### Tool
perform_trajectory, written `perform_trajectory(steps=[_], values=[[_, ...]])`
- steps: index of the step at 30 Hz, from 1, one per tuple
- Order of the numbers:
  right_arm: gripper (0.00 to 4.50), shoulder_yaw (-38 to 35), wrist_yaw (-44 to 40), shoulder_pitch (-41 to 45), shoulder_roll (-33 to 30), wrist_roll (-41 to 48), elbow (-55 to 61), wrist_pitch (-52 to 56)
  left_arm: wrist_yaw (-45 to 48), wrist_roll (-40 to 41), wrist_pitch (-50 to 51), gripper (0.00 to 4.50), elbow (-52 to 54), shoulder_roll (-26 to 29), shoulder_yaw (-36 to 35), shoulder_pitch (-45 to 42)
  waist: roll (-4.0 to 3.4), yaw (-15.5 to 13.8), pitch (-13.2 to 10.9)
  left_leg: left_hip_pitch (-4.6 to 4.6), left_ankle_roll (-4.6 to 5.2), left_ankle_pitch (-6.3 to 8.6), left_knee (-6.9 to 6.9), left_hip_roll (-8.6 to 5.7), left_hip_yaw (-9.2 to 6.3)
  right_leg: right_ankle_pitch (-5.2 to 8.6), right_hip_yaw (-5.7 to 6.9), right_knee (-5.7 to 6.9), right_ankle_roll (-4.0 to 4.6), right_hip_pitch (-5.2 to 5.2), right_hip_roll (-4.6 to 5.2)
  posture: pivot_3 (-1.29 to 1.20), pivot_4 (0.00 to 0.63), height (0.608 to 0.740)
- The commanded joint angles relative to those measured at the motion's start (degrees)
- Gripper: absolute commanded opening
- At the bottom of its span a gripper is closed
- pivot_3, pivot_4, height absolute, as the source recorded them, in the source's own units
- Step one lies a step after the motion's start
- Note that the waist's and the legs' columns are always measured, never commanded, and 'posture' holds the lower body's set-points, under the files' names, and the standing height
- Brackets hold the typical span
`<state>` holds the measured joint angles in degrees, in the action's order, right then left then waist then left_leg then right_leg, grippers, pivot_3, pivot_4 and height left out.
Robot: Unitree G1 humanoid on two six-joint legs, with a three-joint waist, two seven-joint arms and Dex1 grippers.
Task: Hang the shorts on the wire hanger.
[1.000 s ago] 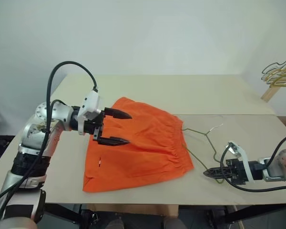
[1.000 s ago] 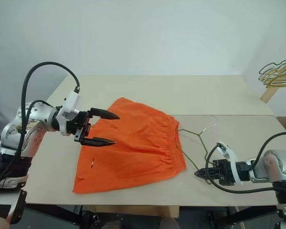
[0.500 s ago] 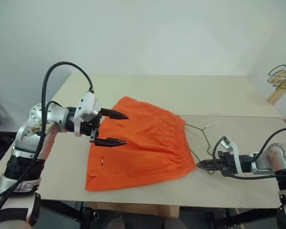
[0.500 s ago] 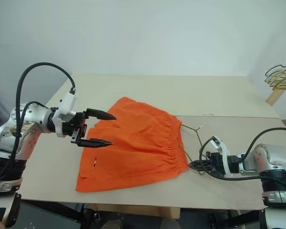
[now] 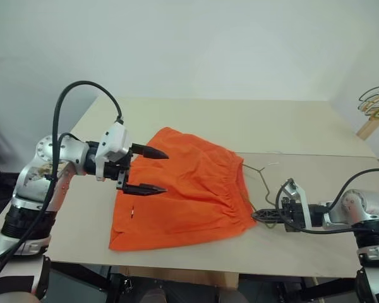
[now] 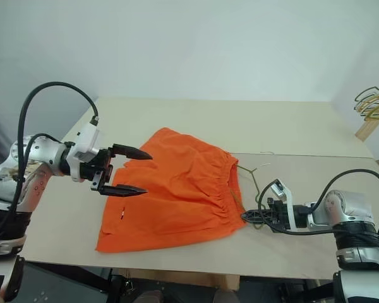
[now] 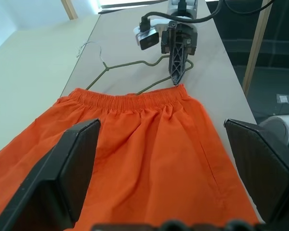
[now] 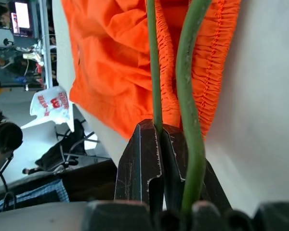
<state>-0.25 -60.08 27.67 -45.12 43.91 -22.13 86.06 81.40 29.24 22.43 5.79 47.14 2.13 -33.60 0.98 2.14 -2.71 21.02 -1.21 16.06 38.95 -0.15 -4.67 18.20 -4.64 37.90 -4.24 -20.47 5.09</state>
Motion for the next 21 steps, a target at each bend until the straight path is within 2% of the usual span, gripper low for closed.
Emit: perform_trajectory(steps=[1,7,11,15,21], values=[[0.00,-0.14,-0.16,4.05,1.50,-1.98,-4.37,-3.73,0.31,0.48,-0.71,4.46,0.71,0.87,-1.53,-0.29,0.00,0.19,0.02,-0.03,0.00,0.00,0.00,0.00,0.01,0.00,0.00,0.03,0.00,0.01,0.00,0.07,0.001,0.740],[0.00,-2.06,1.45,7.82,4.82,-5.23,-11.10,-8.06,0.34,0.69,-0.44,4.46,1.45,1.45,-2.04,-0.06,0.00,0.05,0.03,-0.06,-0.01,-0.01,-0.04,0.01,0.01,0.00,-0.01,0.06,0.00,-0.01,-0.02,0.09,0.000,0.740],[0.00,-3.54,0.82,5.07,3.77,-5.23,-4.10,-12.23,0.02,0.62,-0.51,4.46,1.60,1.59,-2.16,0.37,0.00,-0.37,0.03,0.02,-0.02,-0.01,-0.03,-0.01,-0.01,0.00,0.01,0.06,0.00,-0.08,0.02,0.08,0.000,0.740],[0.00,-2.25,2.99,-2.95,1.88,-9.33,20.20,-26.13,-0.31,-0.19,-1.28,4.46,-0.33,0.35,-1.45,-1.13,-0.01,-1.08,0.04,0.05,-0.03,-0.02,-0.02,0.01,-0.02,0.00,0.03,0.13,0.00,-0.17,0.00,0.04,0.000,0.740],[0.00,2.83,6.27,-1.91,-0.51,-17.19,35.12,-35.70,1.90,-4.08,-7.06,4.46,-11.09,-2.01,0.36,-10.57,0.00,-0.84,0.05,0.09,-0.07,-0.04,0.02,0.01,0.04,0.00,0.02,0.13,0.00,-0.24,0.00,-0.03,0.000,0.740]])
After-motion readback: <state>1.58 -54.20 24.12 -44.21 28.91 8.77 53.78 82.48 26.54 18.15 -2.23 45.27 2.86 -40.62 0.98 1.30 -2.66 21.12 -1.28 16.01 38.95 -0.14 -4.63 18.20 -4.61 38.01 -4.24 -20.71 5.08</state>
